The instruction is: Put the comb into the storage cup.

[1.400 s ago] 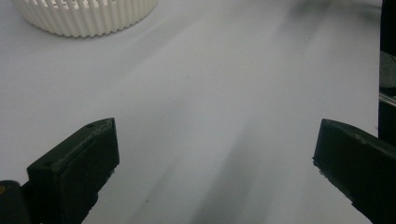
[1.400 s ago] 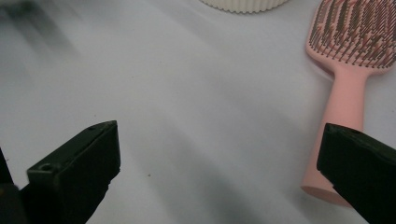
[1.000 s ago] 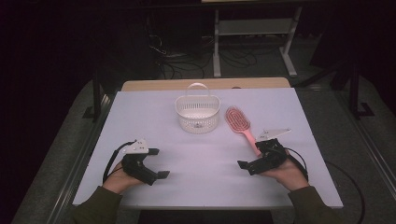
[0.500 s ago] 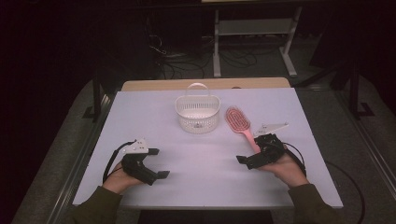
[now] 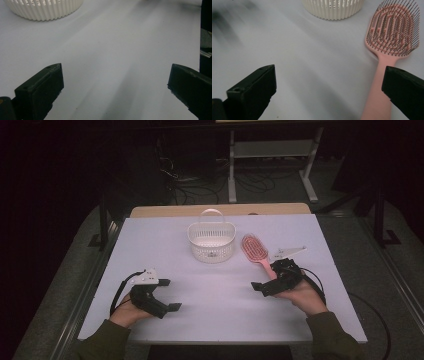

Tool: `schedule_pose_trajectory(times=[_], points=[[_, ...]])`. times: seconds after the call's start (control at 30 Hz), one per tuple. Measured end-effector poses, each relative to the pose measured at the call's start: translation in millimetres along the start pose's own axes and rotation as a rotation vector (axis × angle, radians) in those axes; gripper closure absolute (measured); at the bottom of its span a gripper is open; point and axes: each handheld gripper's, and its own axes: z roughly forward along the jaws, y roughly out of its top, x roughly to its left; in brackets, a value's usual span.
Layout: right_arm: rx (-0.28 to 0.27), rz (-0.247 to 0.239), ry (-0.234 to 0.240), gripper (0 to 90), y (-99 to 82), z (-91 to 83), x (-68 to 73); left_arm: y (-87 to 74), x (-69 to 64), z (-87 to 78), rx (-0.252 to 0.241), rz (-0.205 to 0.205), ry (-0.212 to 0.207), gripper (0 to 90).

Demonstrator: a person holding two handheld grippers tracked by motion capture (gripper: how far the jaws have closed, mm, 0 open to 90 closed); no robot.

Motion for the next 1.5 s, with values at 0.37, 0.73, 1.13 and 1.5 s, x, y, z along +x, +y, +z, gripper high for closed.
schedule_pose_trajectory(times=[0.37,0.73,1.13,1.5], points=[[-0.007,-0.013,-0.009,0.0,13.0,1.9,-2.3,-0.1,0.0,-0.2,0.0,0.0,-0.002,0.0],[-0.006,-0.01,-0.012,0.0,20.2,2.0,-4.9,-0.2,-0.8,0.8,0.002,0.0,-0.006,0.0],[-0.01,-0.006,-0.021,0.0,29.1,3.2,-9.6,-0.2,-0.7,0.4,0.002,0.0,-0.006,0.0],[-0.015,-0.011,-0.025,0.1,37.3,7.0,-13.2,-0.7,-0.4,0.8,0.002,0.001,-0.007,0.0]])
